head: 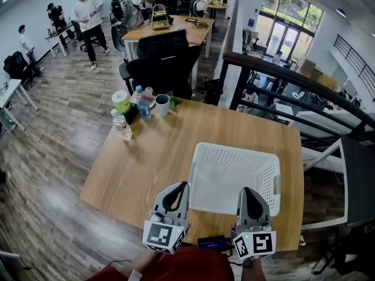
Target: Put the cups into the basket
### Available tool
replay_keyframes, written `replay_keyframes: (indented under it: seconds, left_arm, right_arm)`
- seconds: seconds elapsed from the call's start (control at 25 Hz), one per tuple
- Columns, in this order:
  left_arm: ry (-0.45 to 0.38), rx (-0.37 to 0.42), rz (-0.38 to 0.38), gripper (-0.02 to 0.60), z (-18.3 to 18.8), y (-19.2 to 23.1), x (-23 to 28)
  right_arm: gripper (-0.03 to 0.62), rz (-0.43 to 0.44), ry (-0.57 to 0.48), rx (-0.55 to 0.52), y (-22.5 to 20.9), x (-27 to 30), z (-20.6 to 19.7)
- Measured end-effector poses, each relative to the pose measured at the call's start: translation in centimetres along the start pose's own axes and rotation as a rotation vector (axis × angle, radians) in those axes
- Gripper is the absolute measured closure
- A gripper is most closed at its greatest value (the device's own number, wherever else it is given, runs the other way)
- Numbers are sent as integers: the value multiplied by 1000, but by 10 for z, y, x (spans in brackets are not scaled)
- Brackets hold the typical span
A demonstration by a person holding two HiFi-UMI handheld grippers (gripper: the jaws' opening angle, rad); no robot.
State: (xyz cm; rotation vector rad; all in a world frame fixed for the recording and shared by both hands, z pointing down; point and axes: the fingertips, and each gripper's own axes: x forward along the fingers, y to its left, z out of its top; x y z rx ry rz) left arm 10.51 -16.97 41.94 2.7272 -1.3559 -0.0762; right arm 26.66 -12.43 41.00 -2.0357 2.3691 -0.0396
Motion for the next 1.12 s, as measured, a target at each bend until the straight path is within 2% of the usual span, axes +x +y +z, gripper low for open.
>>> replay_keyframes:
  seconds: [0.84,1.12]
  left_arm:
    - [-2,-3,-3,575,-3,3,2]
    - [-6,-2,17,575,4,8,4]
  right_arm:
    - [583,-7,20,-26,0,3,-5]
    - [583,-7,5,-37,-3,9,0]
